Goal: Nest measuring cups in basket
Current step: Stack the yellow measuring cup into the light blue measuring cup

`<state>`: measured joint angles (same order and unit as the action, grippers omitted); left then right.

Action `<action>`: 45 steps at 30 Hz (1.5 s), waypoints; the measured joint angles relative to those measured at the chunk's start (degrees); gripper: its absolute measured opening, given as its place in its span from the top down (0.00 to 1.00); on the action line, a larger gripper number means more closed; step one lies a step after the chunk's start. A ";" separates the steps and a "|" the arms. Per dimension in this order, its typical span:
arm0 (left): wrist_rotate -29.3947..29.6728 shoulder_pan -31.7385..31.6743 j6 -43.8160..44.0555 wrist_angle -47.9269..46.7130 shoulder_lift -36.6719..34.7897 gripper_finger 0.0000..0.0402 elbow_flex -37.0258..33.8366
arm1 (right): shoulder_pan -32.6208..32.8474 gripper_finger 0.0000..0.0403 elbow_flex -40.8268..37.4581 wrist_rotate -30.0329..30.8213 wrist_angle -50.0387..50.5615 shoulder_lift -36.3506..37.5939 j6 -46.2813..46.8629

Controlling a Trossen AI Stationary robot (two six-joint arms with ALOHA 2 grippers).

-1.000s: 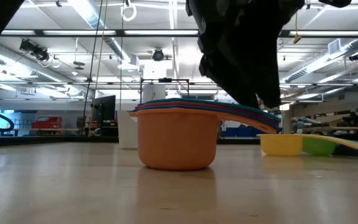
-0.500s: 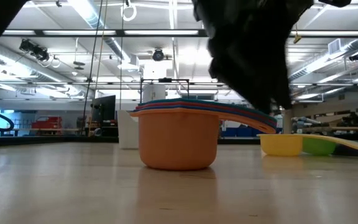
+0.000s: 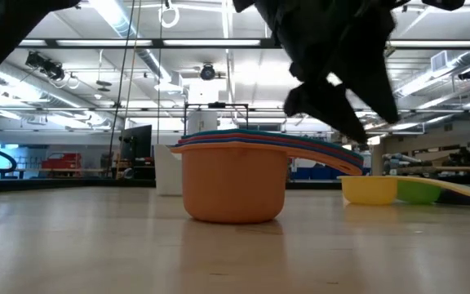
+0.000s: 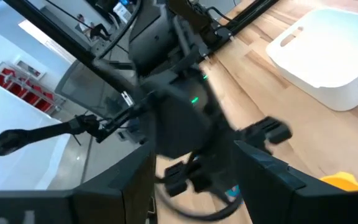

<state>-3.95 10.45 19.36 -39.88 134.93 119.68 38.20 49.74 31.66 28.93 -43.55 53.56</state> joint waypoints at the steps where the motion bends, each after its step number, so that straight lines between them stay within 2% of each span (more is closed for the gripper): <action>1: -0.24 -0.68 0.52 -0.86 -0.43 0.42 0.00 | 0.00 0.46 0.00 0.00 0.07 0.63 -0.09; 3: 0.15 -1.63 0.78 -0.31 -1.90 0.43 0.00 | 0.00 0.46 0.00 -0.03 -0.04 1.80 -0.70; 6: 2.76 -2.49 -3.35 0.91 -3.60 0.43 0.15 | -0.23 0.46 0.00 0.15 0.58 3.58 -1.18; 10: 3.29 -3.68 -9.82 1.07 -3.91 0.46 0.11 | -1.09 0.46 0.00 4.13 3.60 5.41 -0.07; 18: -3.72 -7.31 -18.65 -1.99 -3.99 0.52 0.11 | -3.59 0.46 0.00 15.34 5.39 6.21 2.03; 24: -8.90 -9.18 -18.86 -4.40 -3.99 0.52 0.07 | -6.46 0.46 0.00 19.44 5.97 5.24 15.74; 31: -9.24 -8.62 -20.29 -4.17 -3.99 0.52 0.04 | -10.87 0.46 0.00 19.67 8.75 2.51 35.91; 35: -9.29 -8.14 -20.54 -4.17 -3.99 0.52 0.04 | -14.01 0.46 0.00 18.75 10.67 0.27 43.80; 40: -9.26 -7.99 -20.71 -4.23 -3.99 0.52 0.04 | -17.94 0.46 0.00 11.26 12.37 -2.19 49.48; 45: -9.20 -8.14 -22.03 -4.19 -3.99 0.52 0.04 | -20.32 0.46 0.00 4.53 12.44 -3.26 49.48</action>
<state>-13.14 2.31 -2.67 -44.07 130.93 119.72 17.87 49.74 36.19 41.36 -46.81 103.04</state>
